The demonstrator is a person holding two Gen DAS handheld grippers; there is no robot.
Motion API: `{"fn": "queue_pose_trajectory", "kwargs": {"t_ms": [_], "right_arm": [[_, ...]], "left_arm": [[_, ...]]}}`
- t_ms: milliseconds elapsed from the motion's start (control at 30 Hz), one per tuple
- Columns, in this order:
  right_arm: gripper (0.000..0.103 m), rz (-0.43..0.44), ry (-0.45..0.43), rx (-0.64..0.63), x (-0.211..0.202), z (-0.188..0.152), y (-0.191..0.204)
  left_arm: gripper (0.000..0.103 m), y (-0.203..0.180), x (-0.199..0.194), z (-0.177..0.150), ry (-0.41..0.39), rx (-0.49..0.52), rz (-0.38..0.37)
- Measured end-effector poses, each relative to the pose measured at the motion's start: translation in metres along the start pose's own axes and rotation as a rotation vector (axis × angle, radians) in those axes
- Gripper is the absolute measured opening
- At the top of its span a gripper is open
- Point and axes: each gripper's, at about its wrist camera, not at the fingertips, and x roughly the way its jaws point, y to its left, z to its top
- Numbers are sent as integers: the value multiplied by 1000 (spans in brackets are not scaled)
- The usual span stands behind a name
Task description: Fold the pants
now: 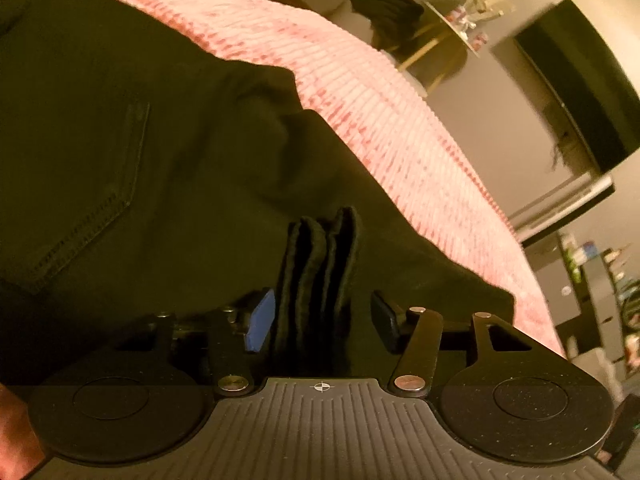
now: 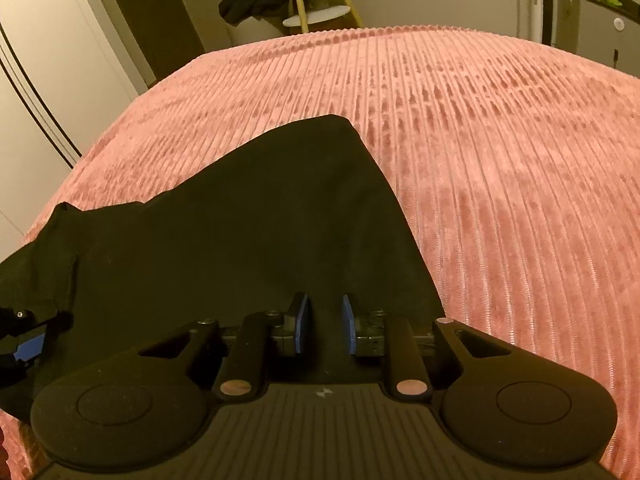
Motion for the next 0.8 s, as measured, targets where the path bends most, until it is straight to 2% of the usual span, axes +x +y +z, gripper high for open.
{"fn": "queue_pose_trajectory", "kwargs": {"t_ms": [133, 233, 367, 500, 567, 633, 700, 733, 800], "right_arm": [[25, 23, -4, 19, 0, 0, -2], [28, 35, -7, 26, 0, 0, -3], [30, 45, -11, 34, 0, 0, -3], [35, 63, -18, 45, -1, 0, -5], [35, 67, -20, 51, -1, 0, -5], [35, 64, -22, 50, -2, 0, -4], [36, 62, -28, 45, -3, -1, -2], [37, 66, -33, 47, -4, -1, -2], [37, 79, -53, 66, -8, -2, -5]], "left_arm": [[64, 6, 1, 2, 15, -51, -47], [67, 16, 1, 4, 26, -133, -109], [68, 26, 4, 4, 41, -213, -153], [66, 21, 10, 4, 55, -164, -117], [58, 18, 13, 5, 56, -122, -101], [24, 14, 19, 4, 73, -83, -71], [19, 10, 24, 3, 84, -70, -45], [15, 7, 23, 3, 75, -55, -47], [13, -2, 17, 3, 41, -10, -42]]}}
